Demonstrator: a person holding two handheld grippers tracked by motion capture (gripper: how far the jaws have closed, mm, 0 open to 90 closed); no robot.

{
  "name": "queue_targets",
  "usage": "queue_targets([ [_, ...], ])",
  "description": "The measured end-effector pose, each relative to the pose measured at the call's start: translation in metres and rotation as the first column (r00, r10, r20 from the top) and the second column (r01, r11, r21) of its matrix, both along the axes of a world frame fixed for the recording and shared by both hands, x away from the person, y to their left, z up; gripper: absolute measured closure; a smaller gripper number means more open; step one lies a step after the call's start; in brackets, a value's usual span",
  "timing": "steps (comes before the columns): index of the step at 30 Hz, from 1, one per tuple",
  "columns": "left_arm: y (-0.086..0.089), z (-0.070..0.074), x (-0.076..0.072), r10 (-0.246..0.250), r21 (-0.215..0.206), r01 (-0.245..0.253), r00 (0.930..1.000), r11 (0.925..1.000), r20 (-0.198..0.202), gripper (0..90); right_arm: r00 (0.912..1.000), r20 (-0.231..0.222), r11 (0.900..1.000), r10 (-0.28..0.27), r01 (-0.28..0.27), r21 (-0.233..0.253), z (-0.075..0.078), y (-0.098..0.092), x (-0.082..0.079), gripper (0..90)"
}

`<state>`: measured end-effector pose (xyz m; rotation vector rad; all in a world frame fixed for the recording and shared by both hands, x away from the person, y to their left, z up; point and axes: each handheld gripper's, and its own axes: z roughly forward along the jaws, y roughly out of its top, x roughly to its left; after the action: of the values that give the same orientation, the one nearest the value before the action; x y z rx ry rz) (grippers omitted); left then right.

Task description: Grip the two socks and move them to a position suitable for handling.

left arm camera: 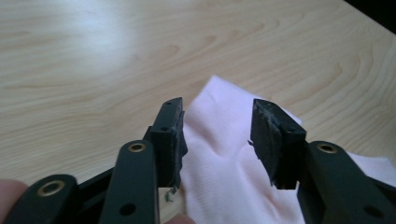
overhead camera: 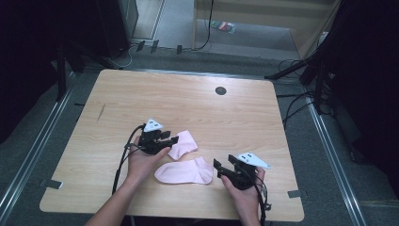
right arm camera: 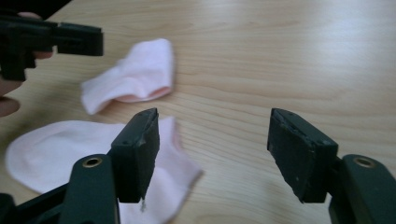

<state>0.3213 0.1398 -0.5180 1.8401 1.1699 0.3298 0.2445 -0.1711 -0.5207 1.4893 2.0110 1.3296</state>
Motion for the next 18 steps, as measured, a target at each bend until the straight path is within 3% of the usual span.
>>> queue_targets([
  [7, 0.039, -0.002, -0.024, 0.089, -0.079, -0.086, 0.9955, 0.9932, 0.034, 49.0, 0.99, 0.065, 0.991, 0.125, -0.122, -0.048, 0.015, 0.041, -0.003, 44.8],
  [11, 0.057, -0.011, -0.035, 0.128, -0.109, -0.123, 0.991, 0.9863, 0.038, 51.4, 0.9867, 0.057, 0.987, 0.152, -0.149, -0.057, 0.019, 0.057, 0.004, 47.3],
  [14, 0.065, -0.018, -0.038, 0.151, -0.102, -0.146, 0.9878, 0.984, 0.039, 51.6, 0.9881, 0.07, 0.988, 0.137, -0.13, -0.087, 0.023, 0.068, 0.01, 49.4],
  [18, 0.072, -0.024, -0.039, 0.19, -0.09, -0.186, 0.9809, 0.9784, 0.04, 52.6, 0.9849, 0.057, 0.983, 0.164, -0.158, -0.096, 0.026, 0.088, 0.019, 51.3],
])
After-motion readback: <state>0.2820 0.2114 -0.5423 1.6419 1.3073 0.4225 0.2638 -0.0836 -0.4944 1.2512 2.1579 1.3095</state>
